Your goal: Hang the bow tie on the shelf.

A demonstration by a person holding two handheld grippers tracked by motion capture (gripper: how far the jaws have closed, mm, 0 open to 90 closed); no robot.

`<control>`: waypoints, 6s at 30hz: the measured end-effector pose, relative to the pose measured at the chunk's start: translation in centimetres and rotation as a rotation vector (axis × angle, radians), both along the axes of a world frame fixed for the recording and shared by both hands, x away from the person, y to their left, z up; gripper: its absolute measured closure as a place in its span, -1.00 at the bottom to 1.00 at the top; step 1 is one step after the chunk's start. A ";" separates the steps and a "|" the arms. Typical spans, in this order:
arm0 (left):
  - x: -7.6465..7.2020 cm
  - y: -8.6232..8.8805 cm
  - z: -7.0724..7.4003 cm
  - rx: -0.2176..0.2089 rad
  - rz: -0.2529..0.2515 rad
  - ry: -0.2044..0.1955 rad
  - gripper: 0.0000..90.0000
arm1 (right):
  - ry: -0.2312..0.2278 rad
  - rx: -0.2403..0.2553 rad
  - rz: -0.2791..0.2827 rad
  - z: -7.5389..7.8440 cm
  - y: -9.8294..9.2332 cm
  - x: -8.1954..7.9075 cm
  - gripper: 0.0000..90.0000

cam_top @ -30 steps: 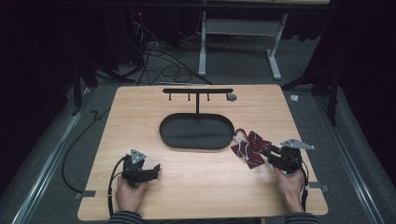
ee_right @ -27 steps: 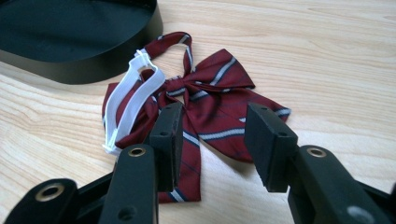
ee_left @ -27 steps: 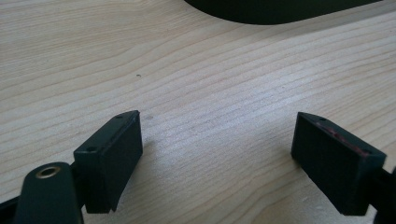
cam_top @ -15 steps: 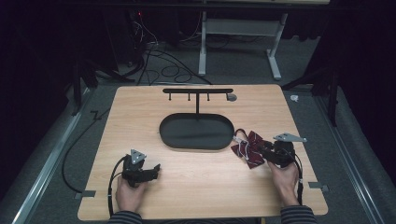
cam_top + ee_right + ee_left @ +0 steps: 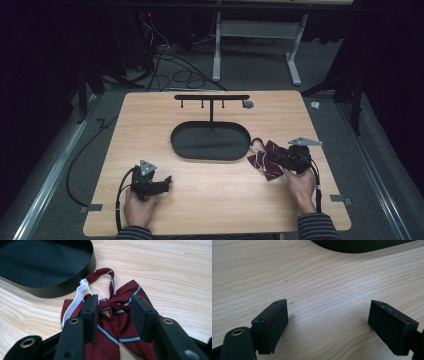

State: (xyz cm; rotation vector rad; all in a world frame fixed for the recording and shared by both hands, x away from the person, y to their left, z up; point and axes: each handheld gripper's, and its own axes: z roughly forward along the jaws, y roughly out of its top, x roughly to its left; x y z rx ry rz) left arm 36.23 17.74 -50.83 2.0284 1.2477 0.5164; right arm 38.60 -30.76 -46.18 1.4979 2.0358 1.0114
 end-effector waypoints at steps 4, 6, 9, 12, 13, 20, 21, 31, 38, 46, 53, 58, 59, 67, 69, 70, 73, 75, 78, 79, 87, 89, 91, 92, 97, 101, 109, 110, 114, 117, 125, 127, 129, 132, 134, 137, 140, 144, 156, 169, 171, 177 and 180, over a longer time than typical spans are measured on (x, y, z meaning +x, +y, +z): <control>0.0 0.0 0.0 0.000 0.000 0.000 -0.63 | 0.011 0.002 -0.005 0.1 0.1 0.6 0.36; 0.0 0.0 0.0 0.000 0.000 0.000 -0.63 | 0.016 -0.003 -0.003 0.1 0.3 0.9 0.39; 0.0 0.0 0.0 -0.001 0.001 -0.001 -0.63 | 0.020 -0.013 0.004 0.2 0.5 1.3 0.41; 0.0 0.0 0.0 -0.001 0.001 0.000 -0.63 | 0.030 -0.017 0.003 0.2 0.7 1.7 0.42; 0.0 0.0 0.0 -0.001 0.001 -0.001 -0.63 | 0.034 -0.019 0.005 0.2 0.8 1.9 0.42; 0.0 0.0 0.0 -0.001 0.001 0.000 -0.63 | 0.040 -0.024 0.008 0.3 1.1 2.6 0.42; 0.0 0.0 0.0 -0.001 0.001 -0.001 -0.63 | 0.040 -0.025 0.009 0.3 1.2 2.7 0.42; 0.0 0.0 0.0 -0.001 0.001 -0.001 -0.63 | 0.050 -0.024 0.002 0.6 1.4 4.3 0.42; 0.0 0.0 0.0 -0.001 0.001 -0.001 -0.63 | 0.078 -0.038 0.003 0.2 1.8 5.4 0.41; 0.0 0.0 0.0 -0.001 0.001 -0.001 -0.63 | 0.107 -0.035 -0.006 -0.6 2.3 6.4 0.41; 0.0 0.0 0.0 -0.001 0.001 0.000 -0.63 | 0.117 -0.046 -0.012 -1.0 2.5 7.0 0.43; 0.0 0.0 0.0 -0.001 0.001 -0.001 -0.63 | 0.133 -0.059 -0.014 -1.5 2.9 7.5 0.47; 0.0 0.0 0.0 -0.001 0.001 -0.001 -0.63 | 0.140 -0.061 -0.017 -1.6 3.0 7.6 0.48; 0.0 0.0 0.0 -0.001 0.001 -0.001 -0.63 | 0.162 -0.099 -0.021 -2.4 3.4 8.1 0.66; 0.0 0.0 0.0 -0.001 0.001 -0.001 -0.63 | 0.160 -0.103 -0.025 -2.5 3.4 8.1 0.74; 0.0 0.0 0.0 -0.001 0.001 0.000 -0.63 | 0.158 -0.108 -0.020 -2.5 3.4 8.1 0.79; 0.0 0.0 0.0 -0.001 0.001 -0.001 -0.63 | 0.150 -0.133 -0.005 -2.5 3.7 8.0 0.92; 0.0 0.0 0.0 -0.001 0.001 -0.001 -0.63 | 0.149 -0.144 0.000 -2.5 3.8 8.0 0.99; 0.0 0.0 0.0 -0.001 0.001 -0.001 -0.63 | 0.148 -0.146 0.002 -2.5 3.8 8.0 1.00; 0.0 0.0 0.0 -0.001 0.001 -0.001 -0.63 | 0.149 -0.147 0.002 -2.5 3.8 8.0 1.00; 0.0 0.0 0.0 -0.001 0.001 -0.001 -0.63 | 0.101 -0.148 0.015 -1.4 3.6 7.3 1.00; 0.0 0.0 0.0 -0.001 0.000 0.000 -0.63 | 0.085 -0.143 0.018 -0.9 3.5 7.1 1.00; 0.0 0.0 0.0 -0.001 0.001 0.000 -0.63 | 0.070 -0.140 0.022 -0.4 3.4 6.8 1.00; 0.0 0.0 0.0 -0.001 0.000 0.000 -0.63 | 0.061 -0.137 0.024 -0.2 3.4 6.6 1.00; 0.0 0.0 0.0 -0.001 0.001 -0.001 -0.63 | 0.006 -0.130 0.041 1.1 3.3 5.6 1.00; 0.0 0.0 0.0 -0.001 0.001 0.000 -0.63 | -0.030 -0.129 0.052 2.0 3.3 5.0 1.00; 0.0 0.0 0.0 0.000 0.000 0.000 -0.63 | -0.097 -0.126 0.064 3.5 3.1 3.7 1.00; 0.0 0.0 0.0 0.000 0.000 0.000 -0.63 | -0.104 -0.128 0.066 3.7 3.1 3.5 1.00; 0.0 0.0 0.0 -0.001 0.000 0.000 -0.63 | -0.129 -0.126 0.079 4.3 3.1 2.9 1.00; 0.0 0.0 0.0 -0.001 0.001 -0.001 -0.63 | -0.144 -0.124 0.089 4.8 3.0 2.5 1.00; 0.0 0.0 0.0 0.000 0.001 -0.001 -0.63 | -0.180 -0.122 0.129 6.2 3.4 1.5 1.00; 0.0 0.0 0.0 0.000 0.001 -0.001 -0.63 | -0.190 -0.119 0.136 6.4 3.6 1.3 1.00; 0.0 0.0 0.0 0.000 0.000 -0.001 -0.63 | -0.197 -0.118 0.146 6.7 3.7 1.2 1.00; 0.0 0.0 0.0 0.000 0.000 -0.001 -0.63 | -0.204 -0.111 0.161 7.1 4.0 1.0 1.00; 0.0 0.0 0.0 0.000 0.000 -0.001 -0.63 | -0.206 -0.103 0.166 7.4 4.3 0.8 1.00; 0.0 0.0 0.0 0.001 0.000 -0.001 -0.63 | -0.211 -0.097 0.185 7.7 4.6 0.8 1.00; 0.0 0.0 0.0 0.000 0.001 -0.001 -0.63 | -0.203 -0.077 0.193 7.9 4.8 0.9 1.00; 0.0 0.0 0.0 0.000 0.000 -0.001 -0.63 | -0.206 -0.067 0.205 8.1 5.4 1.1 1.00; 0.0 0.0 0.0 0.000 0.000 -0.001 -0.63 | -0.215 -0.068 0.244 8.8 6.9 1.6 1.00; 0.0 0.0 0.0 0.001 0.000 -0.001 -0.63 | -0.213 -0.047 0.270 9.2 7.8 2.3 1.00; 0.0 0.0 0.0 0.000 0.000 -0.001 -0.63 | -0.211 -0.045 0.271 9.3 8.0 2.4 1.00; 0.0 0.0 0.0 0.000 0.000 -0.001 -0.63 | -0.211 -0.047 0.282 9.5 8.4 2.7 1.00; 0.0 0.0 0.0 0.000 0.000 -0.001 -0.63 | -0.209 -0.046 0.284 9.7 8.6 2.8 1.00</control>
